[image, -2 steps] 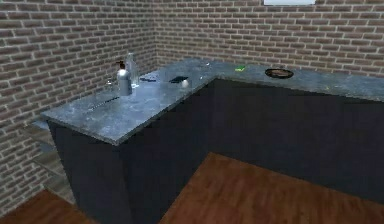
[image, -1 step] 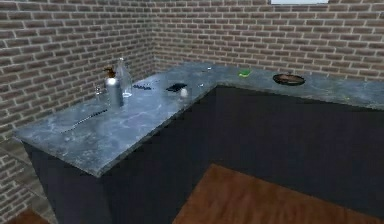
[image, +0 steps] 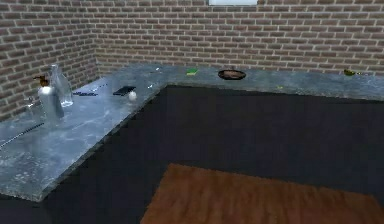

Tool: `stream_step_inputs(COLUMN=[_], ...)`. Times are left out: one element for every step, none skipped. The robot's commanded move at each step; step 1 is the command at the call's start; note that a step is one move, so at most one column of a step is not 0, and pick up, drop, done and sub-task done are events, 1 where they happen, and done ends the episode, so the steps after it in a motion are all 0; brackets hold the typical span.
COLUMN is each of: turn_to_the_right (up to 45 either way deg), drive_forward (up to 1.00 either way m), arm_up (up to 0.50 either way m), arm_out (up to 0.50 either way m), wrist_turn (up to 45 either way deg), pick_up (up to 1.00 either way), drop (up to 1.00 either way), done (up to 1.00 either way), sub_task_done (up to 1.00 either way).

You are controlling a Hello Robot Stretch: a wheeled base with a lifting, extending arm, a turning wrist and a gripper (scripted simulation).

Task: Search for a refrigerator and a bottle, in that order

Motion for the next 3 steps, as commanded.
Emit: stream_step_inputs(turn_to_the_right=[0.0,-45.0,0.0], drive_forward=[0.60,0.00,0.00], arm_up=[0.00,0.00,0.00], arm_out=[0.00,0.00,0.00], wrist_turn=[0.0,0.0,0.0], pick_up=[0.00,0.00,0.00], drop=[0.00,0.00,0.00], done=[0.00,0.00,1.00], sub_task_done=[0.00,0.00,0.00])
